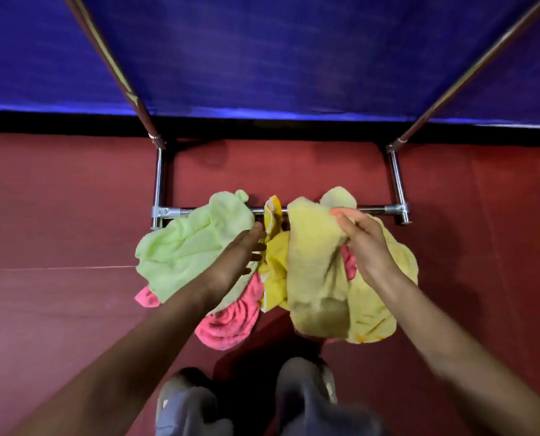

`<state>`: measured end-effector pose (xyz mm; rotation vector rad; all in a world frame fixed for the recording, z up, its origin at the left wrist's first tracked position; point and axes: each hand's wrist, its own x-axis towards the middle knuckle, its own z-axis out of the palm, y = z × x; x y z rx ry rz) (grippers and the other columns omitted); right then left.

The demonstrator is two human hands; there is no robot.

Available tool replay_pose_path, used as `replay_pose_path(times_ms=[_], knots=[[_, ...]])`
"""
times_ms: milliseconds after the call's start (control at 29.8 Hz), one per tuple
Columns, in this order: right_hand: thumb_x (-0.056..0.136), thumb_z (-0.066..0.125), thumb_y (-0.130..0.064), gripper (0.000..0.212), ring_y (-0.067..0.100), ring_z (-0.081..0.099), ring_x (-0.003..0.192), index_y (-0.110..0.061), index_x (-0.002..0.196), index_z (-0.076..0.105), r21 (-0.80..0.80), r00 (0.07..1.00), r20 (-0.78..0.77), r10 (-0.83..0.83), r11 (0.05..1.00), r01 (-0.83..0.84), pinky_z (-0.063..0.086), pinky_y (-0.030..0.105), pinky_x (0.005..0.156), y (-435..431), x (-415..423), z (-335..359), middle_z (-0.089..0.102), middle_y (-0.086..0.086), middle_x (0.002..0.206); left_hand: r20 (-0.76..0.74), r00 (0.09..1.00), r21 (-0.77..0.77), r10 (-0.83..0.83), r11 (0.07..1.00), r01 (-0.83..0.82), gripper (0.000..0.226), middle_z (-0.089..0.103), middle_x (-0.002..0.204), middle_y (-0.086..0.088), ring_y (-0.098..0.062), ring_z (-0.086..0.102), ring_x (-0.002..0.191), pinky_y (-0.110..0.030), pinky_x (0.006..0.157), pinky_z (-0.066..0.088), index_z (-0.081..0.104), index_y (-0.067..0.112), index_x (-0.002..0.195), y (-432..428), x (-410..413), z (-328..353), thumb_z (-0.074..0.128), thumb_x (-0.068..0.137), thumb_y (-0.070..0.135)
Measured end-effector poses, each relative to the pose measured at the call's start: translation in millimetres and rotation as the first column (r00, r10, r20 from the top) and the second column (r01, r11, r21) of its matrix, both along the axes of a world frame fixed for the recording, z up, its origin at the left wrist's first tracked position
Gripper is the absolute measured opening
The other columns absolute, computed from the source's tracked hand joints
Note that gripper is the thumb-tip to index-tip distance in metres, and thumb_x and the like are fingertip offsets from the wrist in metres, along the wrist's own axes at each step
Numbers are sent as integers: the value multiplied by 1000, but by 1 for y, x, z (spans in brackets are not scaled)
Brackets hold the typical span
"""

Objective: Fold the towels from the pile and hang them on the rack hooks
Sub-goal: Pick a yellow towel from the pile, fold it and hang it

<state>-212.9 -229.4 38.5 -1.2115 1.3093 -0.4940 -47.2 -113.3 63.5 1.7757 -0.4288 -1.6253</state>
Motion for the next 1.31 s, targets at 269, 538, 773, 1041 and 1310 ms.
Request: replay_pose_path(times_ms=[269,538,773,1041,1310], knots=[[88,49,-4,32,2,58,81,-25,77,69,-165,941,316,121,984,-71,43,19,80,33,10,144,69,-13,76,-186,982,-189,-15,982,-21,74,62,111,1,-13,54,104,-31,88,37,59,25,114,-16,-17,123,3,86,64],[88,51,-4,24,4,63,77,-20,85,68,-222,927,374,39,974,49,50,13,67,73,7,221,70,-5,84,52,992,-419,117,904,-85,45,66,86,-1,-15,60,85,-27,81,44,65,18,79,9,-26,222,34,91,49],[93,42,-11,19,-2,58,70,-20,98,58,-267,883,442,159,963,-40,45,10,65,102,-4,292,60,2,86,339,933,-623,117,772,129,37,45,53,3,-12,41,48,-20,48,34,56,14,56,57,-37,285,57,85,37],[93,41,-26,27,-4,64,69,-18,93,67,-260,839,312,446,889,-376,49,9,68,131,-18,350,70,-11,75,366,928,-703,73,675,224,36,41,38,13,2,33,38,-11,40,27,51,13,54,92,-62,342,50,90,20],[92,47,-27,38,7,38,45,-20,54,46,-298,772,604,198,954,-12,36,23,47,156,-30,406,39,-5,48,346,911,-543,-226,744,390,31,67,67,7,-4,59,62,-16,63,48,66,11,75,131,-75,359,51,87,36]])
